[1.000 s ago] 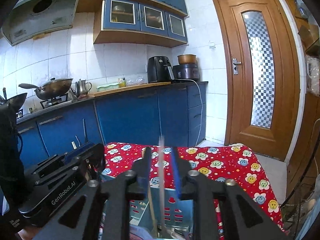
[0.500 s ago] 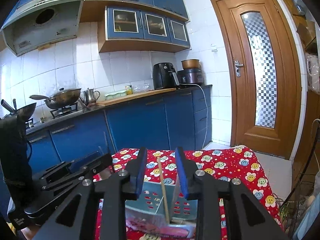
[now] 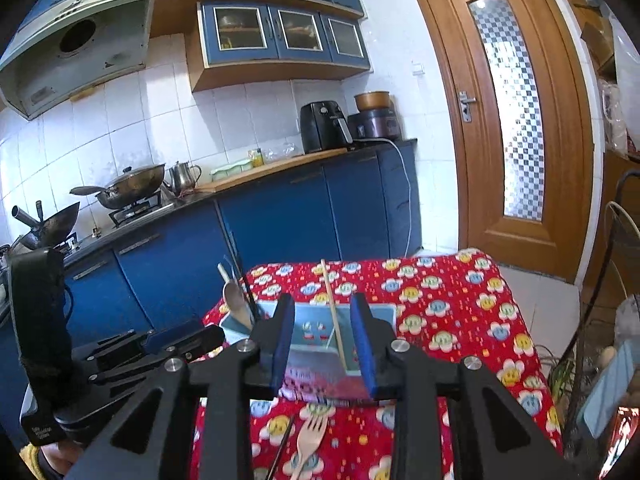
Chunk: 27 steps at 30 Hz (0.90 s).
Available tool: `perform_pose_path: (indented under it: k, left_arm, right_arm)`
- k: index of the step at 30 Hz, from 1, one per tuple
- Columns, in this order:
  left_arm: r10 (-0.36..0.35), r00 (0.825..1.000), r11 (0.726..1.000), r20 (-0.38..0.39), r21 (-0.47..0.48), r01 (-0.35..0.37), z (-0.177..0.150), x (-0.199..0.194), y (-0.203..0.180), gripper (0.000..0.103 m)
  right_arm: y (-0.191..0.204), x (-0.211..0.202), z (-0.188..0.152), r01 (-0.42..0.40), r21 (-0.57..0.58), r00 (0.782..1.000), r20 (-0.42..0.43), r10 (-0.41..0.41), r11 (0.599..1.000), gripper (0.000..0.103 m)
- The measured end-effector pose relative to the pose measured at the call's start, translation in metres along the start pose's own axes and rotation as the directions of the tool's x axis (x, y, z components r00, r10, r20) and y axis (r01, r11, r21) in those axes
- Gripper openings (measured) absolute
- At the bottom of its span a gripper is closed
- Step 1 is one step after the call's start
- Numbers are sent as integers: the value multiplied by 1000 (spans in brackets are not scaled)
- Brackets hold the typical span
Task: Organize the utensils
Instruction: 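Move both tools back down toward the wooden fork and black chopstick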
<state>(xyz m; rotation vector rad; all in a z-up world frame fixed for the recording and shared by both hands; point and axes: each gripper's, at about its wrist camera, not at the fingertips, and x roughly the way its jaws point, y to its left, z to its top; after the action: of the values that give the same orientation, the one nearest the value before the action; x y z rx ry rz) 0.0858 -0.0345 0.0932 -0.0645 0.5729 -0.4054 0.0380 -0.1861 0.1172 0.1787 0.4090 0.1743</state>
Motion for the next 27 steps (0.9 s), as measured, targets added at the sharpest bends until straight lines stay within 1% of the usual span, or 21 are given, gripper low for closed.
perform_pose_path:
  k: [4,8,12,17,19,23,24,27]
  left_arm:
    - [-10,997,999,-78,-32,8,-13,1,0,28]
    - [-22,988,999,-150,-45,16,-26,3,-2,28]
    - [-30,977,999,-213,-49,20,-40,6,-6,28]
    - [-26,956,999,-291,-45,14,-59,12,-12,28]
    - [-28,946,999,-322,-43,15,-67,16,-13,28]
    - [-31,916,999,-401,-43,15,-81,28,-17,28]
    - [-33,911,999,-412,-45,16,-83,30,-18,28]
    - [-32,888,999,-460,-41,15,-91,36,-22,28]
  right_arm:
    - [1,-10,-12,5,-10,999,-40,-6,1000,32]
    - [-3,-18,-26,3,6,996,-90,-3,1000,33]
    - [-10,-21,-41,14,24,990,-139,-10,1000,35]
    - [-21,-22,-59,31,56,981,-191,-20,998,36]
    - [-26,-22,-66,35,71,978,-209,-19,997,38]
    - [-33,-20,-77,38,101,969,-246,-12,994,40]
    - [-35,-20,-79,39,104,968,-251,-12,994,40]
    - [-40,-18,-84,39,119,964,-266,-6,992,40]
